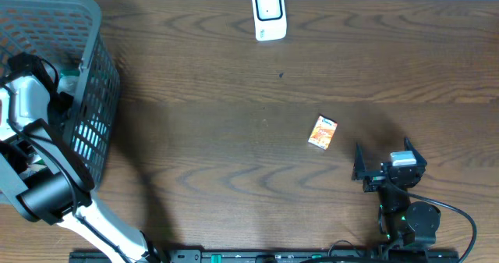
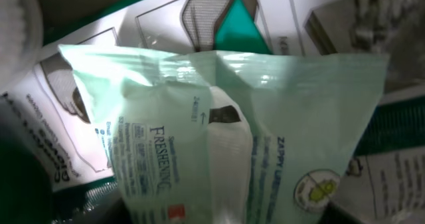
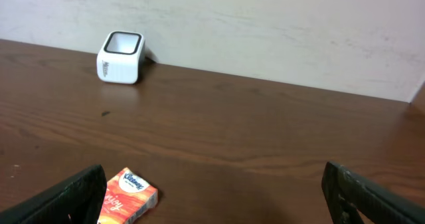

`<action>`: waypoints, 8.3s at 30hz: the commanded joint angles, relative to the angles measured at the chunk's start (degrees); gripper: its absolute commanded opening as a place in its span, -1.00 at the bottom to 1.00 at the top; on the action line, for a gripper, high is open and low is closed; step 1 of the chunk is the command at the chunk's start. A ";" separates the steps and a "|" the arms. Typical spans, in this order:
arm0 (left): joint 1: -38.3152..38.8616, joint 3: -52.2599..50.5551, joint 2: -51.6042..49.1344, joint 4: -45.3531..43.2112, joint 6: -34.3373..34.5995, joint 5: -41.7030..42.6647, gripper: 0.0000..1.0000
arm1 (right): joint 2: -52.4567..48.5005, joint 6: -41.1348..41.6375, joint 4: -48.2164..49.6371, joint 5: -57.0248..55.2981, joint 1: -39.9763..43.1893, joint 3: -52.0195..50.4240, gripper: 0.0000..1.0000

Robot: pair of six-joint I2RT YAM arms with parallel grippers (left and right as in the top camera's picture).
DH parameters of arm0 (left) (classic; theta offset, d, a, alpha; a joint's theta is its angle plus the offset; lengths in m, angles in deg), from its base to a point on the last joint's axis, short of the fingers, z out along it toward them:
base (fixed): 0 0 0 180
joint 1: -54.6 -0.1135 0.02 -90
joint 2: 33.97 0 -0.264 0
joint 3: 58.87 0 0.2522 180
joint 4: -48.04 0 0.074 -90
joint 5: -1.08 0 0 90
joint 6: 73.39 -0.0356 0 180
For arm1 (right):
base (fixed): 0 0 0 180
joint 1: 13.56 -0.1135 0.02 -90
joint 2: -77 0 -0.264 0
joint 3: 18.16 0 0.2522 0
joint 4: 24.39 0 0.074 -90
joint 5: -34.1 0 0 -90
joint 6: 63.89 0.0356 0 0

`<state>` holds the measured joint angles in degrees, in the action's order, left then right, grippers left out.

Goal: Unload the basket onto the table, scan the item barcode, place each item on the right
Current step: 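Reach the left gripper into the basket and grasp the mint wipes pack, then carry the wipes pack toward the white scanner, then hold the mint wipes pack under the white scanner, then lower the wipes pack beside the orange tissue pack and open the left gripper, then withdraw the left gripper back over the grey basket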

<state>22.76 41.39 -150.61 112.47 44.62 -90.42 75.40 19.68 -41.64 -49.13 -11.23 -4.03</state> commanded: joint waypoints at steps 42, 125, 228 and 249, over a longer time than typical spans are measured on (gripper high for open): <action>43.12 0.66 40.70 -1.57 -0.28 7.48 -0.44 | 0.04 0.81 -0.20 0.17 -0.17 -0.04 0.99; 75.76 1.92 -5.86 -12.59 -3.82 5.77 -0.85 | 0.04 0.81 -0.20 0.17 -0.17 -0.04 0.99; 28.68 11.41 35.17 5.16 -0.76 -0.72 -0.68 | 0.04 0.81 -0.22 0.17 -0.17 -0.04 0.99; -2.86 7.48 19.23 14.82 -4.37 -0.72 0.33 | 0.04 0.81 -0.20 0.17 -0.17 -0.04 0.98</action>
<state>20.14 49.35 -126.83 126.50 43.19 -90.81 75.35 19.68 -41.66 -49.15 -11.23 -4.03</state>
